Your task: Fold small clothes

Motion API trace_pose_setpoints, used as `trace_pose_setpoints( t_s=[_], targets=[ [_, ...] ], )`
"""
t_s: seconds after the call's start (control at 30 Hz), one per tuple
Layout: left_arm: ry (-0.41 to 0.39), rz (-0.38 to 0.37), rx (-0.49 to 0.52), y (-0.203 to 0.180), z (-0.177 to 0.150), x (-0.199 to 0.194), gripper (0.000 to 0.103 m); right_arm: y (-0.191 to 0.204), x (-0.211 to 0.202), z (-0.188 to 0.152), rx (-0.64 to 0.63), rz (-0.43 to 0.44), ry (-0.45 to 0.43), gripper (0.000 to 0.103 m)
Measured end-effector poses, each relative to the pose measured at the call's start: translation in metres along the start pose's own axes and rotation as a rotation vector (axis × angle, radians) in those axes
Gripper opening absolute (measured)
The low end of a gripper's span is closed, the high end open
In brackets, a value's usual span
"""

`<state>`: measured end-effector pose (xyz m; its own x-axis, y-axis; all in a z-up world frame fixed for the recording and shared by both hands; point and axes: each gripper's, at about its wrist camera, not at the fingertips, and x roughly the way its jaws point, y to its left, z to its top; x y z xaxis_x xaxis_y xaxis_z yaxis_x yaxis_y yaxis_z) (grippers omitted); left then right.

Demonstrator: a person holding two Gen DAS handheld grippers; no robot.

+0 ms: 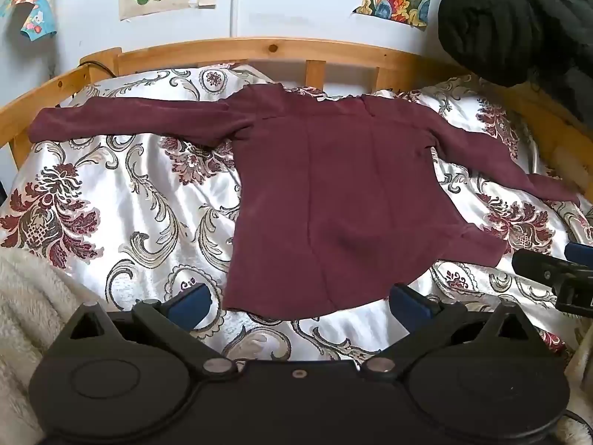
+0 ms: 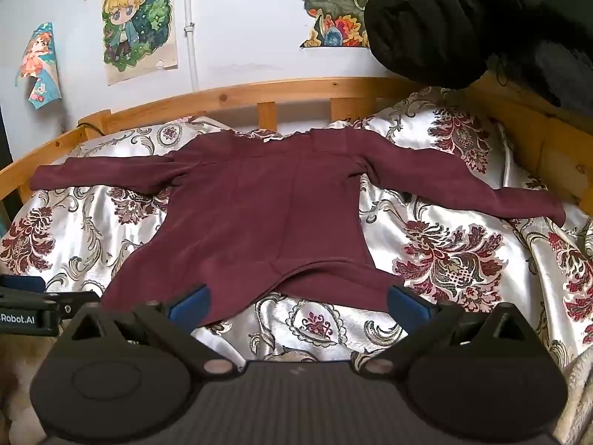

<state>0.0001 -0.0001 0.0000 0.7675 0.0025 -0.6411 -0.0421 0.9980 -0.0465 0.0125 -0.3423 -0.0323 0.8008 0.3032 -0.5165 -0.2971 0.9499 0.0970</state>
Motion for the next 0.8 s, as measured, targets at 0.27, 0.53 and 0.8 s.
trace_pose_setpoints(
  t_s=[0.27,0.53,0.8],
  targets=[
    [-0.003,-0.002,0.000,-0.0003,-0.0009,-0.0014,0.102,0.0005,0.0006,0.0001,0.001,-0.003,0.003,0.103],
    [0.005,-0.003,0.000,0.0003,-0.0002,-0.0004,0.102,-0.0001,-0.0013,0.0001,0.001,-0.002,0.006,0.103],
    [0.006,-0.005,0.000,0.0025,-0.0055,0.0027,0.102,0.0000,-0.0012,0.0000,0.002,-0.003,0.007,0.103]
  ],
)
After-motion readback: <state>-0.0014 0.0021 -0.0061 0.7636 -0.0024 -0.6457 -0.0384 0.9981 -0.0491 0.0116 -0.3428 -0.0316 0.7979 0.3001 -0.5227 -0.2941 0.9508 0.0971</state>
